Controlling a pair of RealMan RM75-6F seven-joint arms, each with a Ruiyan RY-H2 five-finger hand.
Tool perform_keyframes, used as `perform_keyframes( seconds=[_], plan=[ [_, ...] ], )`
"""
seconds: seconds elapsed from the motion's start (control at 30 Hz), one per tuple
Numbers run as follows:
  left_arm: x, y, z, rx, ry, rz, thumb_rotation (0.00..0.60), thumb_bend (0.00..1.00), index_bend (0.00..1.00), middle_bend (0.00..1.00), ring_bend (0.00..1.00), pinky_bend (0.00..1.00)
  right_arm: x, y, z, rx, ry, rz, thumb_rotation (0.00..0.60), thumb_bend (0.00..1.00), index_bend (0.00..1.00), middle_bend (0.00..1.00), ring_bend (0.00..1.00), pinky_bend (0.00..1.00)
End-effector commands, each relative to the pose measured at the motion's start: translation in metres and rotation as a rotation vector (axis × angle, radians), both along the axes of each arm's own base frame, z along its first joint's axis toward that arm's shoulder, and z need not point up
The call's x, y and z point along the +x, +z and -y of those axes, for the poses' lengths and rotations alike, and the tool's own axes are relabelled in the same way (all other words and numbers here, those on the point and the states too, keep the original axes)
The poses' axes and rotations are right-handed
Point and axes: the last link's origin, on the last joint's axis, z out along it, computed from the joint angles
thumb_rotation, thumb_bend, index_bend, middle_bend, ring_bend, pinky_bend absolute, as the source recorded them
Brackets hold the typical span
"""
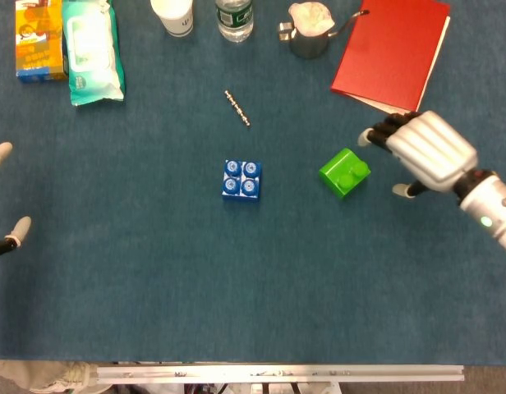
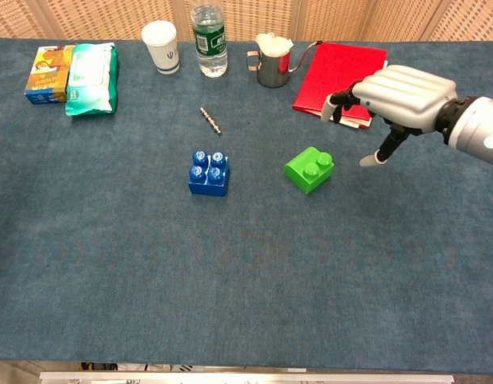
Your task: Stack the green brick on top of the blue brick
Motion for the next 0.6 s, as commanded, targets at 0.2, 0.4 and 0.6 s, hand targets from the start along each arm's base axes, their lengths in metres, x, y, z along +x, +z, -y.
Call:
perform_keyframes(
  seconds=[0.2,0.4,0.6],
  plan=[
    [-0.001,0.002,0.004,-0.016,0.003,0.021,0.6,0.22,0.13,0.21,0.18,0.2,0.008,-0.032,0.012,0.039,0.004,-0.047,0.6,0.05,0.33,0.39,0.3,0.45],
    [-0.002,0.004,0.007,-0.019,0.008,0.04,0.6,0.22,0.13,0.21,0.18,0.2,0.009,-0.047,0.016,0.06,0.023,-0.09,0.6,0.05,0.33,0.39,0.3,0.45],
    [-0.002,0.006,0.008,-0.022,0.009,0.055,0.6,0.22,0.13,0.21,0.18,0.2,0.01,-0.061,0.019,0.079,0.037,-0.124,0.6,0.05,0.33,0.39,0.3,0.45]
  ],
)
